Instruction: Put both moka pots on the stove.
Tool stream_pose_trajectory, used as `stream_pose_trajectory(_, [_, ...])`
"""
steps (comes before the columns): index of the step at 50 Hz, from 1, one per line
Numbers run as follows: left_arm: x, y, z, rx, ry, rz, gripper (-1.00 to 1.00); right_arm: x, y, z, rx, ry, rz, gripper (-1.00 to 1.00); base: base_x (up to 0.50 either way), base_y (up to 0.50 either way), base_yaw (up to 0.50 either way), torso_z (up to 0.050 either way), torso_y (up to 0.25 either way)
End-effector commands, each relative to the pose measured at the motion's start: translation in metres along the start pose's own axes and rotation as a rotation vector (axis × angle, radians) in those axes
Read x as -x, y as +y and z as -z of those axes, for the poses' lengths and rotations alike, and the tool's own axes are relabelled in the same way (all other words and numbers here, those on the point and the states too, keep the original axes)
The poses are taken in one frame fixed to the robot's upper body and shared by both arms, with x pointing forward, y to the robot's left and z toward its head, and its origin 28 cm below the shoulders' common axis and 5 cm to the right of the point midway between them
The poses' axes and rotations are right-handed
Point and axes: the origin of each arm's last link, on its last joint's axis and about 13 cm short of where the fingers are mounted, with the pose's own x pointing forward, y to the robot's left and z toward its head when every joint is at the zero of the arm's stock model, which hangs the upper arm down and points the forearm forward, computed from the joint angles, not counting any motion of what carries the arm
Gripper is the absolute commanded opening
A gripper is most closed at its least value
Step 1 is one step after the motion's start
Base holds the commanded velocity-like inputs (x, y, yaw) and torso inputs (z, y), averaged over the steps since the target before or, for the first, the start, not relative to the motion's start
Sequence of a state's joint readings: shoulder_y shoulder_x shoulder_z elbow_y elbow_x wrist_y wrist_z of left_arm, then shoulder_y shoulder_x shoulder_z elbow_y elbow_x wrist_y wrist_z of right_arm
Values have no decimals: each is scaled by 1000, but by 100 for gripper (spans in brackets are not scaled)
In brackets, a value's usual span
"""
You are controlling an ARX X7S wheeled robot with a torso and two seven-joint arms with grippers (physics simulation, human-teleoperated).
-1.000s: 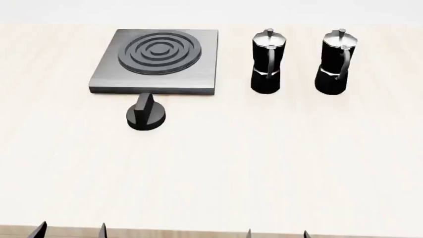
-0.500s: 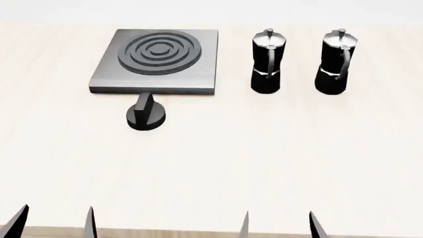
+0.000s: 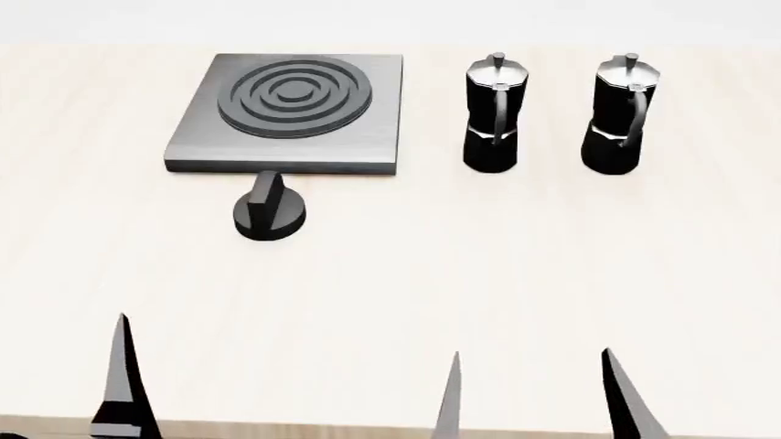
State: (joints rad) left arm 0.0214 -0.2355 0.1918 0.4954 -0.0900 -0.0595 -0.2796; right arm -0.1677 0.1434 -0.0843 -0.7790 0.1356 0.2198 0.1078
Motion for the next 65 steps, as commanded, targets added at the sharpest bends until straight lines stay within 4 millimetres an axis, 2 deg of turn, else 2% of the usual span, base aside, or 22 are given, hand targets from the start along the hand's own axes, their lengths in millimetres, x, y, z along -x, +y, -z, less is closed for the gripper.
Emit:
stream_pose_trajectory(1, [4, 1, -14, -19, -47, -8, 100, 3, 1, -12, -22, -46, -10, 100, 0, 0, 0, 0, 0])
stream_pose_trajectory(11, [8, 3, -12, -22, -36, -8, 100, 5, 1, -12, -8, -35, -4, 100, 201, 0, 0, 0, 0])
stream_pose_trajectory(12, [16, 5, -9, -23, -37, -7, 100, 5, 1, -12, -10, -35, -4, 100, 238, 0, 0, 0, 0])
stream_pose_trajectory(13, [48, 27, 10, -111, 25, -37, 100, 5, 1, -13, -11, -35, -3, 100, 238, 0, 0, 0, 0])
stream_pose_trajectory(15, [104, 21, -18, -35, -71, -1, 100, 5, 1, -13, -12, -35, -3, 100, 240, 0, 0, 0, 0])
stream_pose_trajectory(16, [108, 20, -23, -30, -58, 1, 100, 5, 1, -13, -12, -35, -3, 100, 238, 0, 0, 0, 0])
stream_pose_trajectory(26, [111, 15, -37, -30, -56, 7, 100, 3, 1, -11, -9, -28, -3, 100, 230, 0, 0, 0, 0])
stream_pose_trajectory(38, [107, 17, -32, -27, -46, 6, 100, 2, 2, -2, -7, -21, -7, 100, 203, 0, 0, 0, 0])
stream_pose_trajectory(65, [109, 15, -30, -20, -44, 15, 100, 4, 2, -5, -6, -14, 0, 100, 182, 0, 0, 0, 0])
